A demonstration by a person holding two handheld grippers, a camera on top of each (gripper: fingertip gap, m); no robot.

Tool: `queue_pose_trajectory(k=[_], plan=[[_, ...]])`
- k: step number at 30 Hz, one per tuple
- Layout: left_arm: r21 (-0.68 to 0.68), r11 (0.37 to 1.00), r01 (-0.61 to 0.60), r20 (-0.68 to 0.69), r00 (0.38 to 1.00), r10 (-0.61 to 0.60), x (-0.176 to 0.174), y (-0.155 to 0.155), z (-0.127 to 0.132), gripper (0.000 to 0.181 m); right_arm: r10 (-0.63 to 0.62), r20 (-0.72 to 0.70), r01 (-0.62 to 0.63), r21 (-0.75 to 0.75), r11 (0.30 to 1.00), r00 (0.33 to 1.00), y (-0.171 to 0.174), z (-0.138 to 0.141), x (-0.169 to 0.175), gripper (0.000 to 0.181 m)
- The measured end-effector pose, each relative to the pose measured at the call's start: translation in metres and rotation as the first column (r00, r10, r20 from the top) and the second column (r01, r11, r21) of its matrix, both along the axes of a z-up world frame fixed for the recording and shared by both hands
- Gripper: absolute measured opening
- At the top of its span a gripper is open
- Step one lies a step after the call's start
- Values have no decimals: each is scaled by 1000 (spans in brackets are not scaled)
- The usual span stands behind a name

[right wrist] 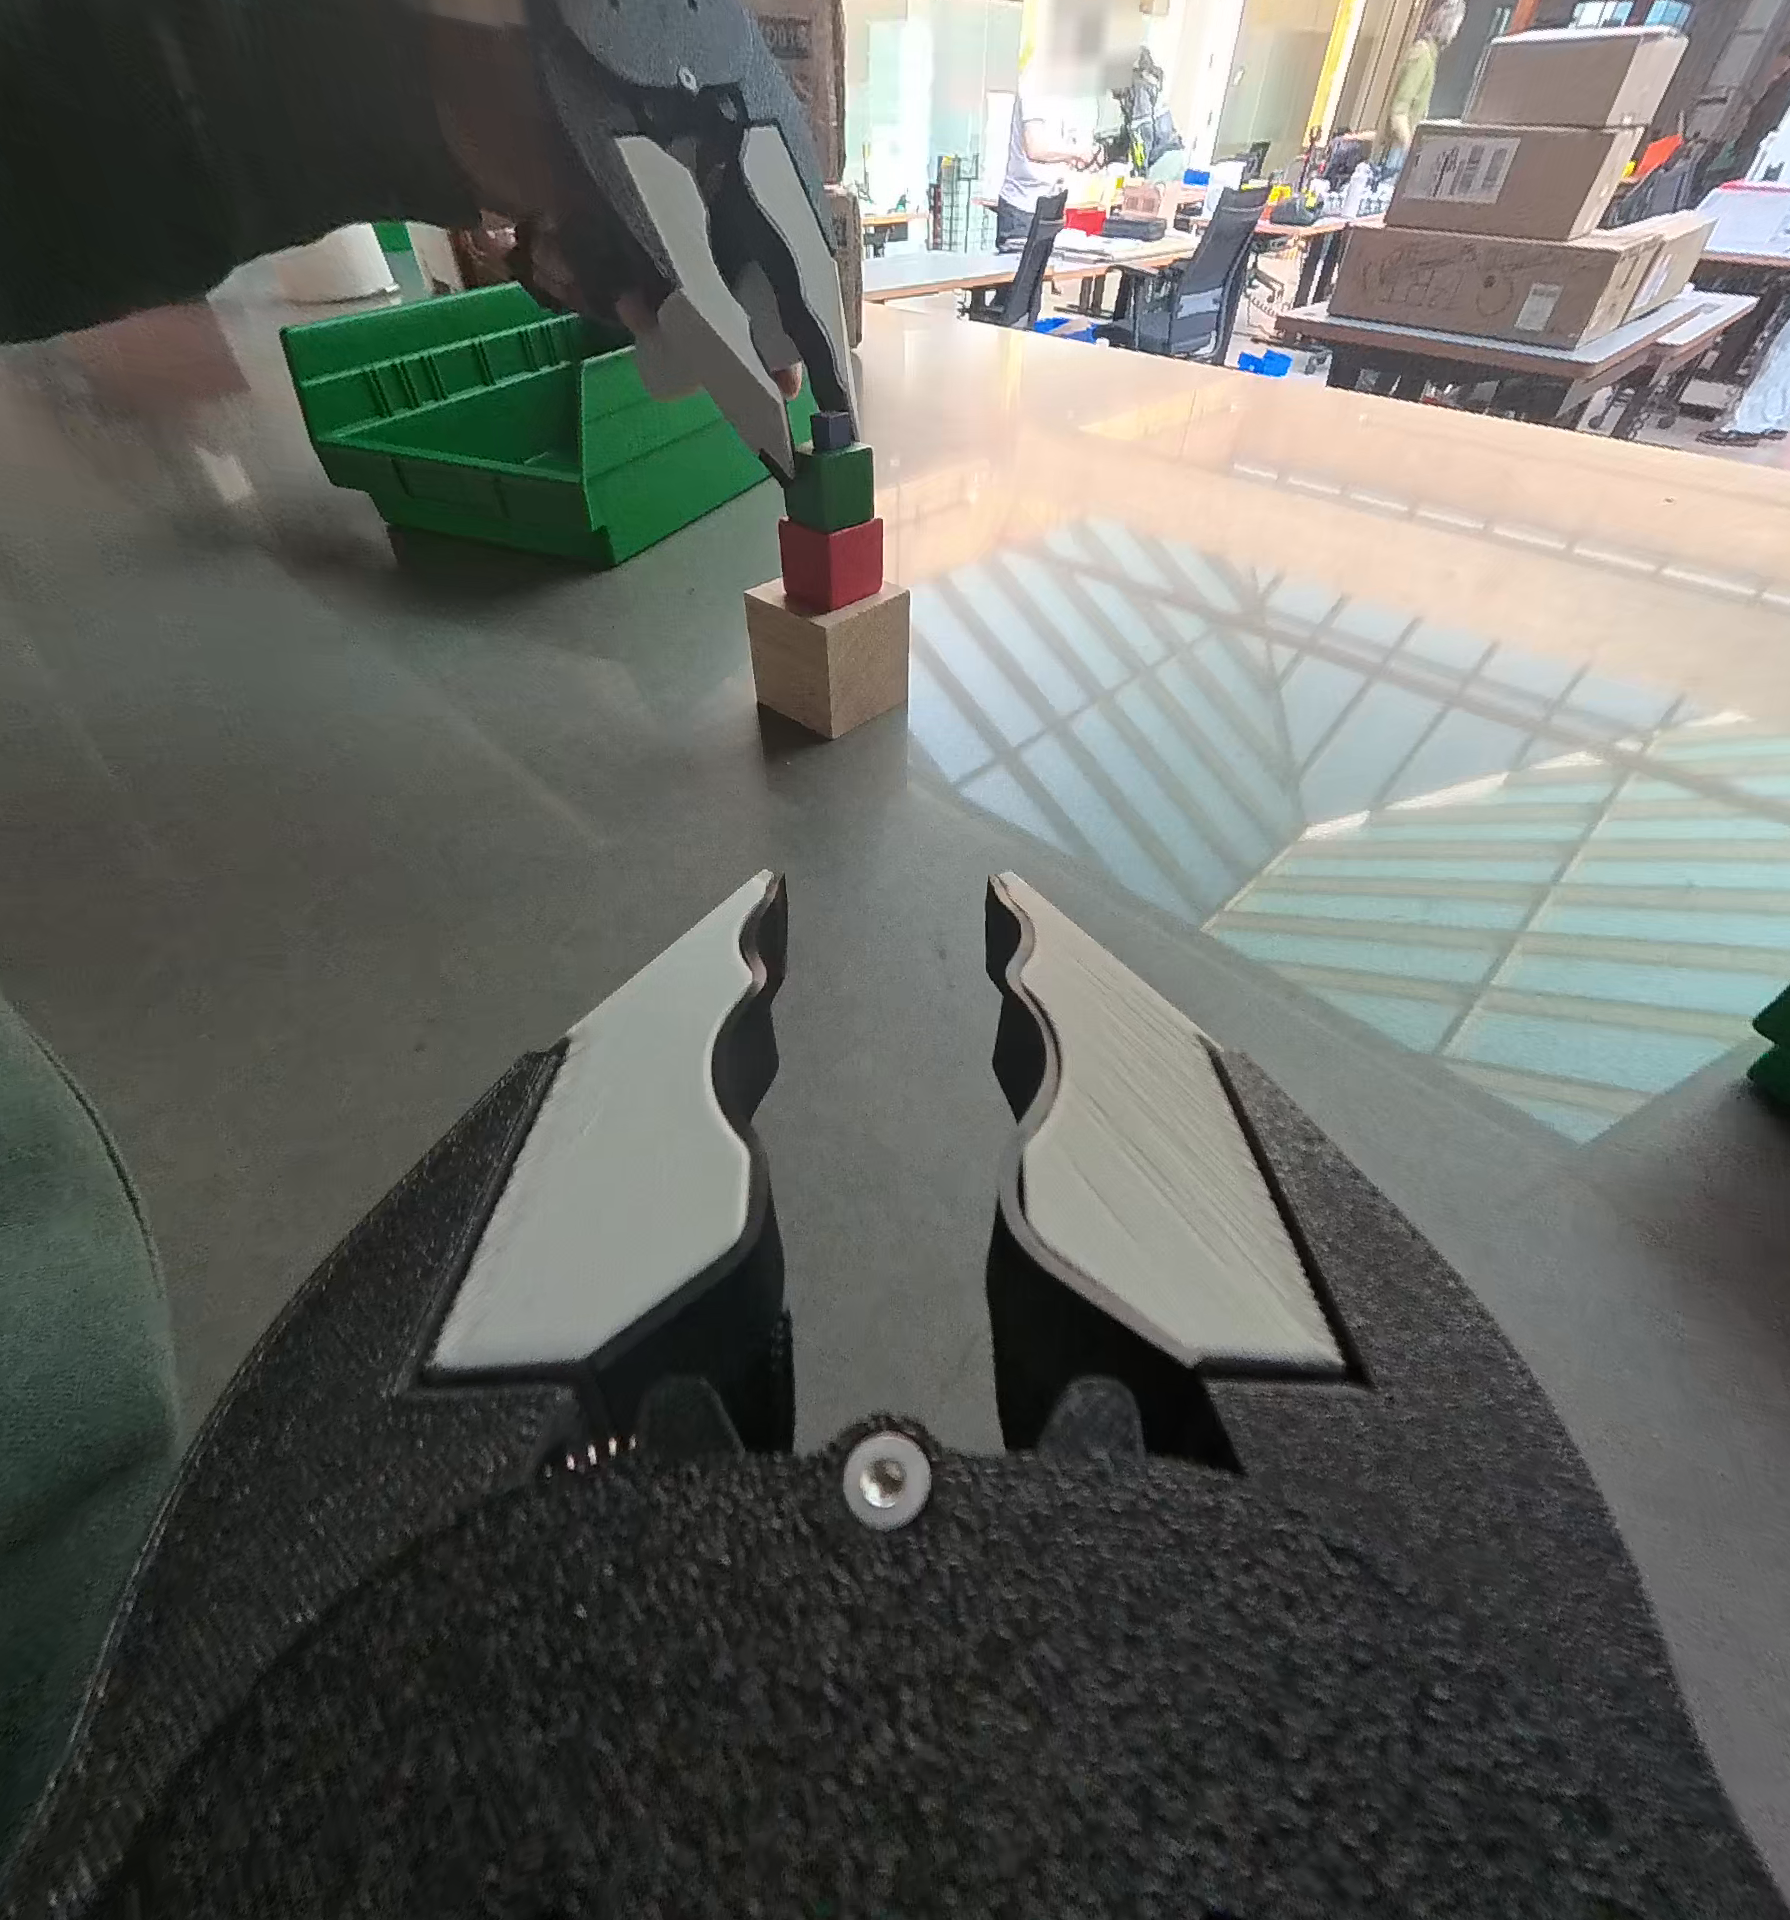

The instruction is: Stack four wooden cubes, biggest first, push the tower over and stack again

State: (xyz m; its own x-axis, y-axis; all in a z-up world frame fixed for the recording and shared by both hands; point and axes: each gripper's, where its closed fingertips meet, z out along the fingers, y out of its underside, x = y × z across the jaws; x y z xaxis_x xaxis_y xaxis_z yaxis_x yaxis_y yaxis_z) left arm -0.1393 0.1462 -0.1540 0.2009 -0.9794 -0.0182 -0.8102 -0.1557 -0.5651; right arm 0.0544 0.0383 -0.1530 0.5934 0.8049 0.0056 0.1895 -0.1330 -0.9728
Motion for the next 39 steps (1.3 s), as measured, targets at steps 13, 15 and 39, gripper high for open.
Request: queue_pose_trajectory(k=[13, 15, 39], plan=[[10, 1000, -25, -2, 1000, 25, -2, 0, -1, 27, 3, -2, -3, -3, 1000, 1000, 0, -2, -1, 38], [10, 1000, -27, -3, 1000, 27, -2, 1, -1, 27, 3, -2, -3, -3, 1000, 1000, 0, -2, -1, 38], [31, 779, -626, 608, 630, 482, -49, -42, 34, 57, -7, -10, 7, 19, 1000, 1000, 5, 8, -11, 44]])
